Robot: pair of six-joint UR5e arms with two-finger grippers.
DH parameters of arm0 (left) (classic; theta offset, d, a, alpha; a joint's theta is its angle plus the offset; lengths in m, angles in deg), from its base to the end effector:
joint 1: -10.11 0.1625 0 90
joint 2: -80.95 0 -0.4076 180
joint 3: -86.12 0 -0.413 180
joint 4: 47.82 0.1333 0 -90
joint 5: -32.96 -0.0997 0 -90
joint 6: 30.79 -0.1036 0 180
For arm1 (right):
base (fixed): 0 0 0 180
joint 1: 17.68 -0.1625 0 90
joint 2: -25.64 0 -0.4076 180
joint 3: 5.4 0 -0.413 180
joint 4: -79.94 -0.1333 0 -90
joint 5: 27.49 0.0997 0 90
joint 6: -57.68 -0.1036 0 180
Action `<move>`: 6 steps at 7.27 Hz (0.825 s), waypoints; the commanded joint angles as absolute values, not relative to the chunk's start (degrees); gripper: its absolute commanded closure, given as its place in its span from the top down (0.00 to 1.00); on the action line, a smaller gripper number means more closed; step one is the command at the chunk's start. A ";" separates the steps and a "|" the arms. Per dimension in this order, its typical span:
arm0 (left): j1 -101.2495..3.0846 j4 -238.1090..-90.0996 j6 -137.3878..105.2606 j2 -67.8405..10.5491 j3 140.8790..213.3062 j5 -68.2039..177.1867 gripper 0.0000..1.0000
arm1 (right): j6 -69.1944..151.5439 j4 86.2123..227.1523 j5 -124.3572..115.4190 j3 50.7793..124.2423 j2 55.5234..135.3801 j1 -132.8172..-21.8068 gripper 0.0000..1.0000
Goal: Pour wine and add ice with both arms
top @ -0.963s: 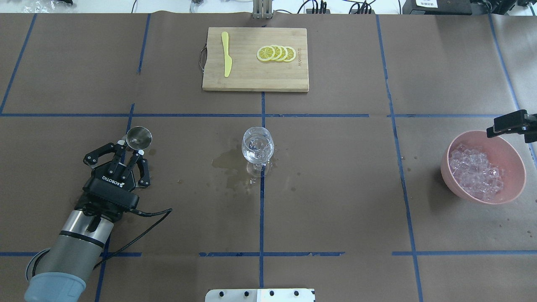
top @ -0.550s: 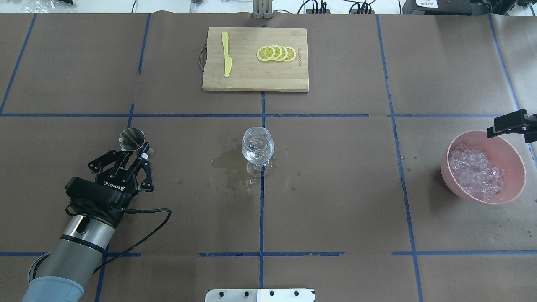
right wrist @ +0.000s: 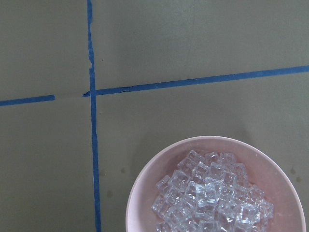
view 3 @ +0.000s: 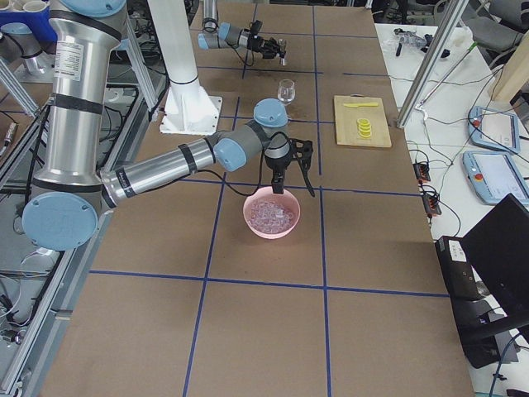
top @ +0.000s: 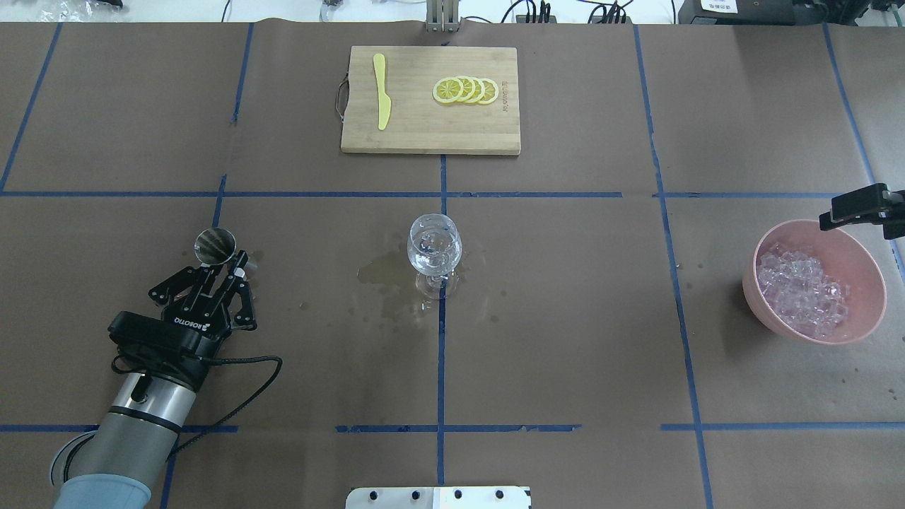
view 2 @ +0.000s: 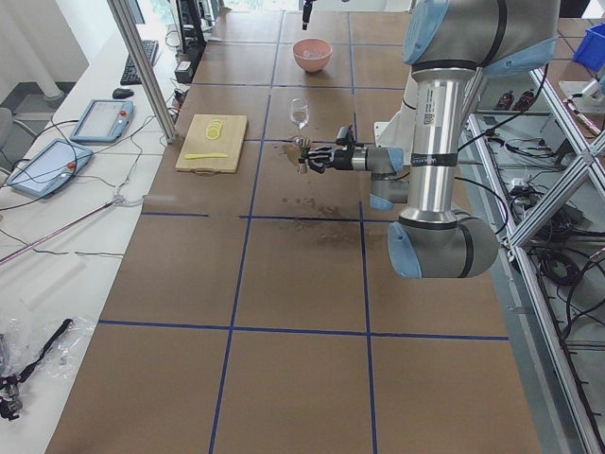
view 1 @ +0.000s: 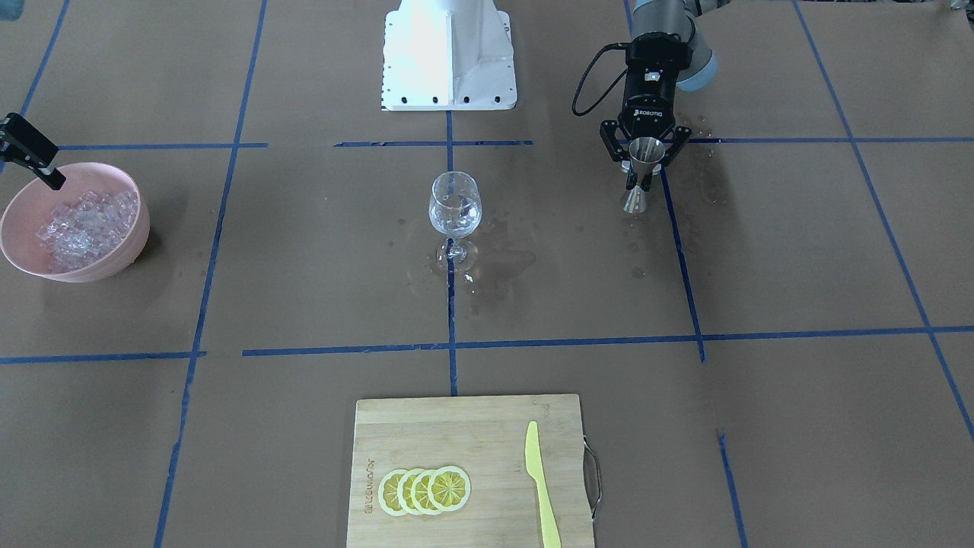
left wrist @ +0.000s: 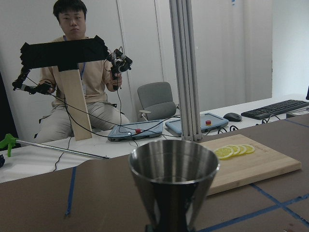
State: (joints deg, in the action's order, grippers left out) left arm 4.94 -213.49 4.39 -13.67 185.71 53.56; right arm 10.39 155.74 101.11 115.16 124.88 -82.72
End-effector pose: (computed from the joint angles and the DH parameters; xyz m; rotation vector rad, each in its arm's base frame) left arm 0.4472 -0.2717 0.3678 1.4258 0.6724 -0.2690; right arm -0.1266 -0.4347 0.4226 0.0972 -0.8770 0.1554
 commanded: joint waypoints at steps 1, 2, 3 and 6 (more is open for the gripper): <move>4.84 -213.50 4.63 -13.10 185.00 52.38 0.00 | 10.39 155.70 101.09 115.19 124.87 -82.72 1.00; 4.84 -213.41 4.63 -10.83 185.09 52.30 0.00 | 10.39 155.70 101.01 115.19 124.96 -82.72 1.00; 4.67 -213.41 4.63 -7.33 185.09 52.29 0.00 | 10.39 155.78 100.92 115.10 125.05 -82.72 1.00; 4.31 -213.50 4.80 -3.34 185.18 52.38 0.00 | 10.48 155.79 98.81 115.01 125.57 -82.02 1.00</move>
State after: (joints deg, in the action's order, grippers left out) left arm 4.38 -213.45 4.67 -4.12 185.14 52.32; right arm 10.47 155.78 99.69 115.05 125.38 -82.40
